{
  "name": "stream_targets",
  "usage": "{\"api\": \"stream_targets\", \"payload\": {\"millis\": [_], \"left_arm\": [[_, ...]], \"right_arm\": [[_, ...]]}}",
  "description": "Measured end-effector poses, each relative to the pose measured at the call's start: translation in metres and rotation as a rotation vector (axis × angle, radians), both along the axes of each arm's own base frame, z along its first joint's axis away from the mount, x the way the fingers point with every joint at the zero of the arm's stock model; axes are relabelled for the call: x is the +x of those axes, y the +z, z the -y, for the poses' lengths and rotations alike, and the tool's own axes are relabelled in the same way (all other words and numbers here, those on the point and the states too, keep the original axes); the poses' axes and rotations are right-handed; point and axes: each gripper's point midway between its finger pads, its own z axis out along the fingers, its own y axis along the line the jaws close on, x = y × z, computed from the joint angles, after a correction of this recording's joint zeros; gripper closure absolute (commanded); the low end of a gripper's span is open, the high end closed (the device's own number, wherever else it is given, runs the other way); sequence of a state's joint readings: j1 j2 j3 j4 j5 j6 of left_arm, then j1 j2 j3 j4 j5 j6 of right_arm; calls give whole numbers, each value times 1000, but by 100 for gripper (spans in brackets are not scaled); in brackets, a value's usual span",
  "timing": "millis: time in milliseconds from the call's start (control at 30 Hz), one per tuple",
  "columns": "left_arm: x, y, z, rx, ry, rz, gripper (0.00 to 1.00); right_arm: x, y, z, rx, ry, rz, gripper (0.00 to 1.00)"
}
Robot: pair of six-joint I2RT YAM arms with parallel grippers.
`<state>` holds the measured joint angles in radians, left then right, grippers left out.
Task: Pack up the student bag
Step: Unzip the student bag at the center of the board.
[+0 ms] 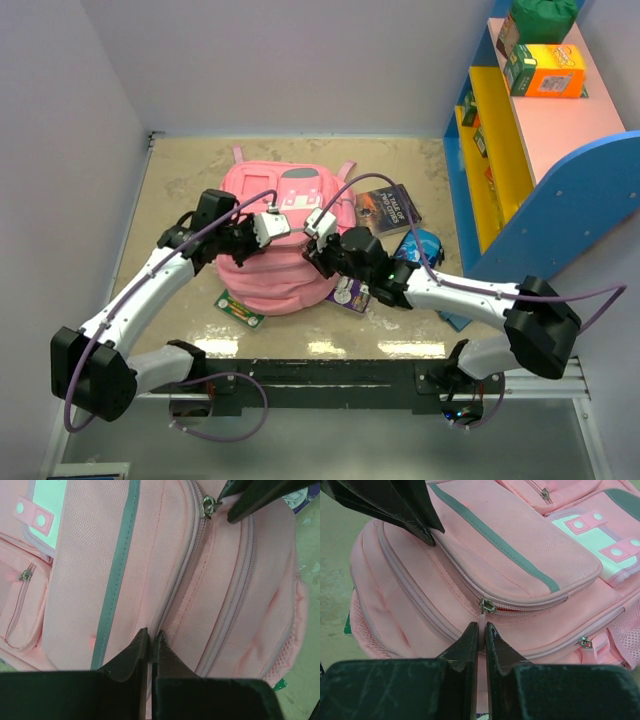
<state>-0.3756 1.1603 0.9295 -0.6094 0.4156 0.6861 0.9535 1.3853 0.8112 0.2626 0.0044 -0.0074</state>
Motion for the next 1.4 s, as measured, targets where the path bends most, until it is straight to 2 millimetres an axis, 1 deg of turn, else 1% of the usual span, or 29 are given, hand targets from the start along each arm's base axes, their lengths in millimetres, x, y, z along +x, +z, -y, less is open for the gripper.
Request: {"api": "stream_targets", "payload": {"millis": [67, 200, 267, 367, 400, 567, 600, 633, 667, 700, 767, 800, 833, 900, 1000, 1067, 1133, 1200, 1267, 1300, 1367, 1400], "left_arm": [[-2, -2, 2, -6, 10, -20, 100], [-7, -1, 8, -14, 14, -57, 100], [-8, -1, 7, -19, 35, -75, 100], [-5, 4, 8, -27, 54, -78, 100], [-5, 6, 10, -30, 53, -82, 98], [-9, 15, 20, -47, 29, -110, 78], [-10, 19, 22, -50, 19, -114, 64], [-11, 24, 25, -58, 7, -112, 56], [-11, 32, 29, -71, -12, -102, 55], [-10, 42, 31, -85, -27, -83, 48], [-7, 63, 34, -106, -61, -25, 46], [-6, 69, 31, -109, -68, -6, 45], [-6, 76, 27, -110, -77, 16, 44], [-5, 82, 11, -97, -72, 47, 43], [-2, 76, -20, -52, -46, 50, 43], [2, 66, -40, -17, -36, 37, 43], [6, 47, -67, 33, -17, 19, 43], [7, 20, -91, 75, -3, -15, 41], [2, -1, -104, 102, -19, -37, 39], [-1, -8, -106, 105, -34, -36, 39], [-2, -13, -103, 103, -64, -10, 39], [-1, -12, -99, 99, -85, 14, 38]], "right_arm": [[-4, -3, -4, -2, -16, -8, 100], [-15, -12, -22, -5, -50, -25, 100], [-13, -12, -27, 9, -98, -37, 100], [-10, -6, -30, 42, -153, -42, 100], [-10, -4, -30, 50, -162, -40, 100], [-11, 2, -28, 93, -200, -31, 100], [-11, 3, -27, 99, -208, -31, 100], [-12, 3, -25, 104, -215, -29, 100], [-13, 3, -23, 108, -220, -32, 100], [-14, 0, -21, 107, -222, -39, 100], [-16, -7, -18, 98, -230, -52, 100], [-16, -11, -16, 94, -234, -60, 100], [-16, -14, -14, 92, -238, -66, 100], [-15, -16, -12, 91, -245, -74, 100], [-12, -17, -10, 99, -259, -84, 100], [-10, -18, -7, 101, -265, -89, 100], [-8, -19, -1, 103, -278, -92, 100], [-5, -18, 4, 105, -290, -91, 100], [-2, -17, 6, 109, -298, -89, 100], [-1, -16, 7, 110, -300, -89, 100], [-1, -17, 7, 109, -301, -91, 100], [-1, -17, 7, 109, -300, -92, 100]]}}
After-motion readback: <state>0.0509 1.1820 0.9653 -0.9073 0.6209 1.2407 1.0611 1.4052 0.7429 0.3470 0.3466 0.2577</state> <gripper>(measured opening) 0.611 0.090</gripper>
